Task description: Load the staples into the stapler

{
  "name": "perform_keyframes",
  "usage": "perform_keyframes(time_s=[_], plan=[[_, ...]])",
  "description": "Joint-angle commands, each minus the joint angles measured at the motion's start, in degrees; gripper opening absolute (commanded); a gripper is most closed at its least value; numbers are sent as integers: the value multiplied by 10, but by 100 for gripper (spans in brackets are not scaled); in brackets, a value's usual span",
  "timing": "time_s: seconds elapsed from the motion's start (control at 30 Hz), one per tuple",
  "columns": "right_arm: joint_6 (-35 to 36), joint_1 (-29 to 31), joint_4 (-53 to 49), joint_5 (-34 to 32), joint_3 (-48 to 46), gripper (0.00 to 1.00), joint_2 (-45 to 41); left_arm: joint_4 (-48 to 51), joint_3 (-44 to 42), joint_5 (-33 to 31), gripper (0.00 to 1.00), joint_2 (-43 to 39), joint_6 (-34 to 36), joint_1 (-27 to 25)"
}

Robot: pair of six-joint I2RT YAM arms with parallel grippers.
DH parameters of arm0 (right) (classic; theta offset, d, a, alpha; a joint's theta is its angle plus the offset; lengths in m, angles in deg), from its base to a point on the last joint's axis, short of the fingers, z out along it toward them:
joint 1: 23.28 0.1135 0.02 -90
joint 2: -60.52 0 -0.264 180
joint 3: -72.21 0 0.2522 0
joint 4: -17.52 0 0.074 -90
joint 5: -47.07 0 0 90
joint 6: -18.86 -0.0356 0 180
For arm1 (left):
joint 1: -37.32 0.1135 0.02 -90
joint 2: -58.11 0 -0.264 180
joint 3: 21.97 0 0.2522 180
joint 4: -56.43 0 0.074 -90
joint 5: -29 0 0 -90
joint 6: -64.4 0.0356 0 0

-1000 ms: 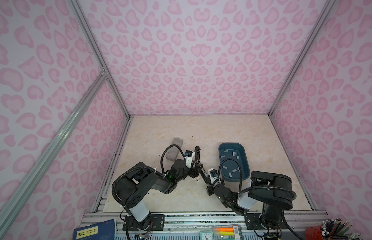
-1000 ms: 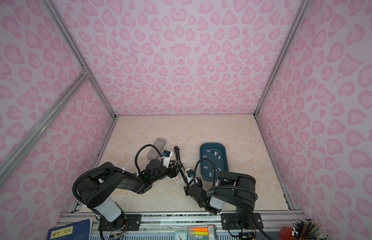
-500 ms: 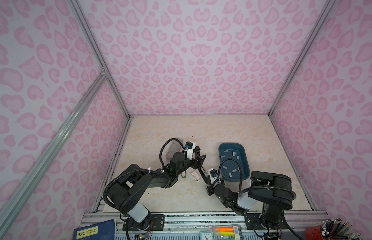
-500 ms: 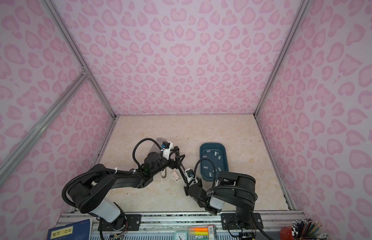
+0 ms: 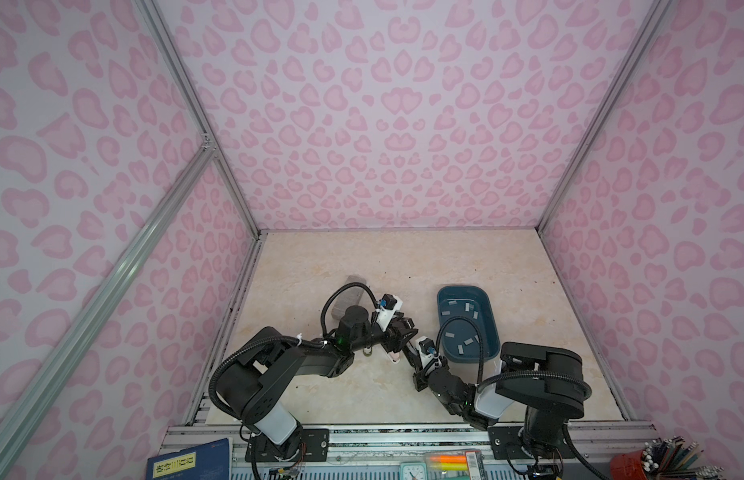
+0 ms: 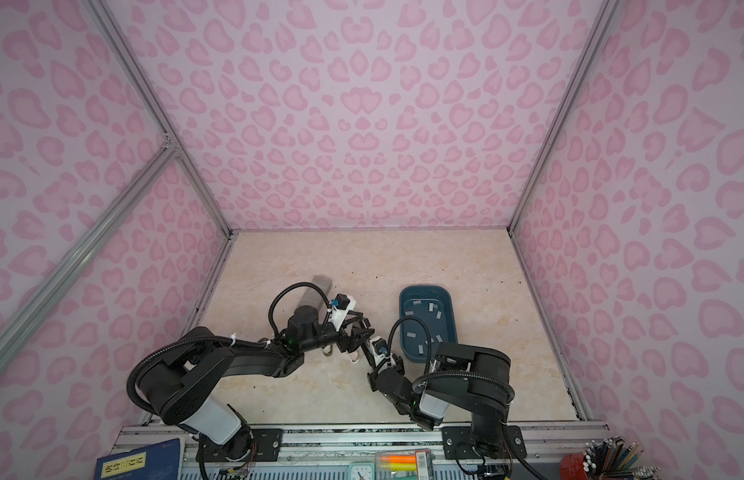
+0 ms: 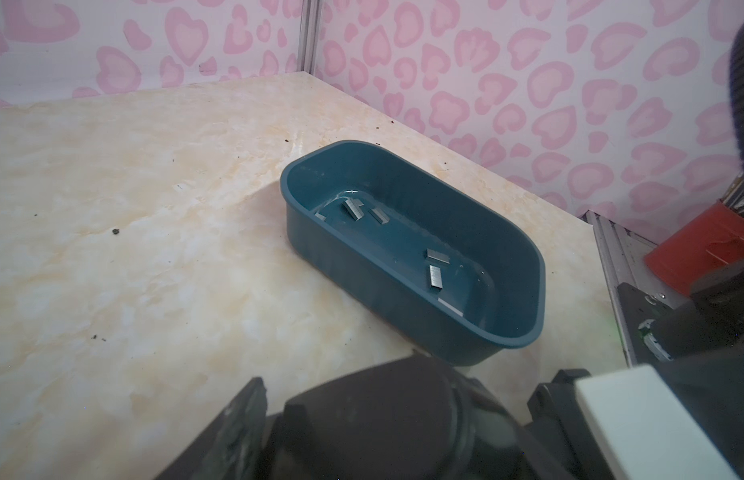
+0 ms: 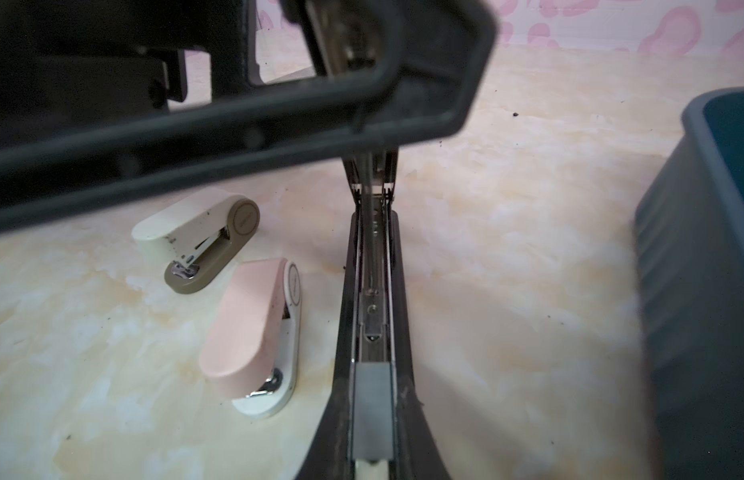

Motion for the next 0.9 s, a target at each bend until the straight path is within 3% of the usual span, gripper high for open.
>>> perform_keyframes(time_s=[0.0, 0.17, 0.33, 0.87], plan=[[-3, 1, 40, -16, -3, 2, 4, -14, -10, 5, 75, -7, 12, 2], [-3, 1, 40, -17, -3, 5, 5, -17, -15, 3, 74, -3, 12, 2], [-3, 1, 47, -18, -7, 20, 5, -22, -26, 6, 81, -13, 13, 1], [-3, 1, 43, -19, -7, 33, 1, -14, -54, 20, 89, -95, 2, 0]])
